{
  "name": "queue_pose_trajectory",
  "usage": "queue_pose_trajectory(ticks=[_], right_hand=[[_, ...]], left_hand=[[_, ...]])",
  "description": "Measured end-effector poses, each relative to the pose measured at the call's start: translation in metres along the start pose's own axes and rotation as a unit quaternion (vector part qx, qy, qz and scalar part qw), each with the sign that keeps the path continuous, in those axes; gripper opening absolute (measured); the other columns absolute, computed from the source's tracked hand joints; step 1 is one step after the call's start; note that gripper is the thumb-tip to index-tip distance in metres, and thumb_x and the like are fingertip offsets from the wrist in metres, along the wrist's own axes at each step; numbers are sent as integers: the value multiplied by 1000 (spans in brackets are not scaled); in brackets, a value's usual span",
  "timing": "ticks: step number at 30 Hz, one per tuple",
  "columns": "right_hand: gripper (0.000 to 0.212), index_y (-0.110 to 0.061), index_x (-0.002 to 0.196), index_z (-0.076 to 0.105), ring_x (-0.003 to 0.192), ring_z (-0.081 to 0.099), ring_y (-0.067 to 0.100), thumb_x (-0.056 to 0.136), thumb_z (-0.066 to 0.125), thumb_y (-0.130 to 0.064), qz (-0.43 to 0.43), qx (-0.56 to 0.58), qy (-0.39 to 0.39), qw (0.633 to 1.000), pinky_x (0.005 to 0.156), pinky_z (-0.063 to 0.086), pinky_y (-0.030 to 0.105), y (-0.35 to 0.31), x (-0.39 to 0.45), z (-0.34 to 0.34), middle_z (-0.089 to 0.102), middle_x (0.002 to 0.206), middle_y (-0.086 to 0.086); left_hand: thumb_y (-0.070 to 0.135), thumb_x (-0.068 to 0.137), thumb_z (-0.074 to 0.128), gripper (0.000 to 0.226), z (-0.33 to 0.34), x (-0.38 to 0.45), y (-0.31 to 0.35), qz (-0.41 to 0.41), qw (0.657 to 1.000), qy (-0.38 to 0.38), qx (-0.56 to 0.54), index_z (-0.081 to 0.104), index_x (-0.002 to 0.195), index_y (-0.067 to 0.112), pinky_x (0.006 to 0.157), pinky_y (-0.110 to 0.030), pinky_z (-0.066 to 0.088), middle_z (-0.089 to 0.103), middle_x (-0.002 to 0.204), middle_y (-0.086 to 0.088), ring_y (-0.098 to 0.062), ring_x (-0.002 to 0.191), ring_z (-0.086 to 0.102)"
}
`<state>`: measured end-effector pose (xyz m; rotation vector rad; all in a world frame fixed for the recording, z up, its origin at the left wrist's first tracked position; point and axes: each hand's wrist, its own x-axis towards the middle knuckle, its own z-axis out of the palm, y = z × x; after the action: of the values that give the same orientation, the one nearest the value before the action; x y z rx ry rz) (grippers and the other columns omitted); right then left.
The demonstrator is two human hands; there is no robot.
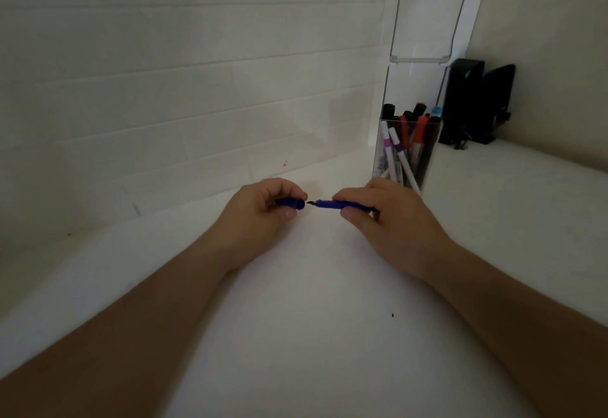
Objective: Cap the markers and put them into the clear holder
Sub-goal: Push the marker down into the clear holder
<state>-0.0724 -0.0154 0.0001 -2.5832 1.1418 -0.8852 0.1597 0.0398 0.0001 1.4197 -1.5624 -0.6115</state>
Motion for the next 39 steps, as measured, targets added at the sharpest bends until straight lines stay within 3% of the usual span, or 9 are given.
queue_pose_trajectory(ticks=[8,14,17,20,22,25,28,33,39], right_hand=[[32,-41,132,62,87,55,14,102,52,-40,-1,-52,-14,999,79,50,29,0,1,1,56,99,-7],[28,-32,125,68,92,55,12,99,58,-37,-3,-58,-3,998,86,50,31,0,1,0,60,101,-9],[25,-30,119,70,90,57,10,99,58,-39,-2,-28,4,1000,86,49,29,-1,0,-1,64,97,-9],[27,-30,116,71,85,58,8,99,56,-43,-1,-6,2,1000,83,49,29,-3,0,-3,67,93,-9],[28,-29,115,72,84,58,8,99,55,-44,-10,-1,-11,1000,82,49,29,-6,-1,-3,69,93,-9],[27,-29,114,72,85,58,9,98,56,-44,-18,4,-14,1000,83,48,29,-9,0,-2,69,94,-10],[26,-28,114,71,87,58,8,97,58,-43,-6,12,-13,1000,84,48,27,-8,0,-3,69,96,-9],[20,-25,110,73,82,59,5,96,63,-36,7,47,9,999,74,39,9,-11,1,-2,70,93,-10],[17,-30,111,72,87,60,5,97,62,-34,-5,44,2,999,80,48,21,-8,0,-9,69,96,-13]], left_hand=[[20,93,67,25,5,-3,6,8,993,-23,115,69,106,41,76,-5,40,71,98,26,7,93,62],[31,82,80,12,7,-6,12,-8,995,14,102,73,90,36,65,-15,51,73,83,15,-4,74,67],[29,81,81,12,11,-8,14,1,999,24,46,75,89,35,70,-21,53,74,84,12,-7,76,67],[36,88,73,3,15,-9,17,0,999,25,29,72,89,33,71,-22,51,73,82,11,-7,74,65],[40,97,59,15,18,-10,19,6,998,5,60,68,88,33,60,-16,42,65,71,11,-3,61,53],[38,104,42,24,20,-13,22,10,997,-36,74,59,90,29,58,-24,37,50,69,9,-6,59,41],[31,105,41,17,22,-13,25,1,997,-42,66,50,93,22,60,-29,37,48,73,5,-7,60,39],[25,104,44,12,24,-12,28,24,996,-32,76,49,94,21,59,-27,36,48,72,6,-5,59,38],[26,102,49,10,29,-13,28,57,994,-36,86,47,93,26,61,-29,38,50,73,9,-5,61,40]])
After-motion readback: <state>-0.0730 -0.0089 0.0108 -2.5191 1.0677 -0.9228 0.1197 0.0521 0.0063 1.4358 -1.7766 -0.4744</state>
